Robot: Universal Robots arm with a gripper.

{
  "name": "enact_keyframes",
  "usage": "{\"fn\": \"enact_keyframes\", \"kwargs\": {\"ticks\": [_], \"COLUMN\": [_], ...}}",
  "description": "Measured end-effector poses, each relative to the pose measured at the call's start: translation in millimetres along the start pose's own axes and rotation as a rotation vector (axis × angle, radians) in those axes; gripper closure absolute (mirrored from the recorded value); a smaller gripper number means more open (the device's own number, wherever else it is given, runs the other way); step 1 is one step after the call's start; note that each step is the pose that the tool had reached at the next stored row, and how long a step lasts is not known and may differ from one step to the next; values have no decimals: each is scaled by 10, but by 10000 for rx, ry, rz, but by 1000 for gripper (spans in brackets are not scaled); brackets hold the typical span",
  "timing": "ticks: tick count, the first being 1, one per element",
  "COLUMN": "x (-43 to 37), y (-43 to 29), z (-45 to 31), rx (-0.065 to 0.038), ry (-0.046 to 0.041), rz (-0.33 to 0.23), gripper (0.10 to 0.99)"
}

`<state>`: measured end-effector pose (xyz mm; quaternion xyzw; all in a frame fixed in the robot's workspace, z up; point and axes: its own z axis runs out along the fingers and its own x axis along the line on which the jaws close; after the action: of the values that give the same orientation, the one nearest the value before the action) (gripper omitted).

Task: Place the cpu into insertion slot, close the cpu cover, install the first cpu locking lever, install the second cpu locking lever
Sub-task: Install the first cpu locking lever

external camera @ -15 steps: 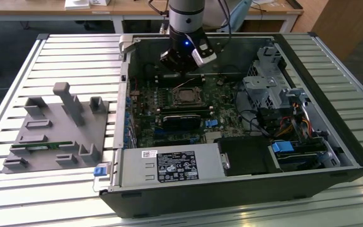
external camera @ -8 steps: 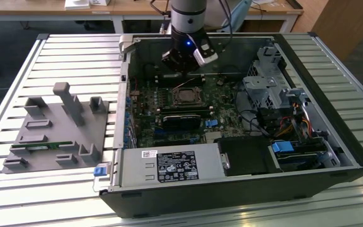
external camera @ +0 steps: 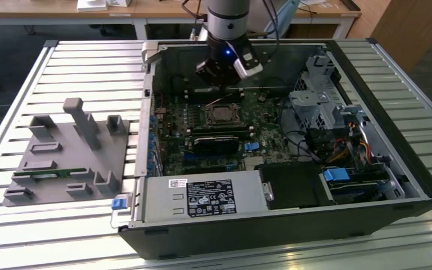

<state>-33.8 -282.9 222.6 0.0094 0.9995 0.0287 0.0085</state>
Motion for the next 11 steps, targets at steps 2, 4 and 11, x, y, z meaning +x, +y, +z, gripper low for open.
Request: {"fn": "enact_keyframes", "kwargs": {"ticks": [2, 4, 11], "x": [-17, -35, -92], "y": [0, 2, 8], "z": [6, 15, 65], "rx": [9, 19, 42], "ry": [0, 0, 0], "rz": [0, 0, 0], "gripper": [980, 980, 980]}}
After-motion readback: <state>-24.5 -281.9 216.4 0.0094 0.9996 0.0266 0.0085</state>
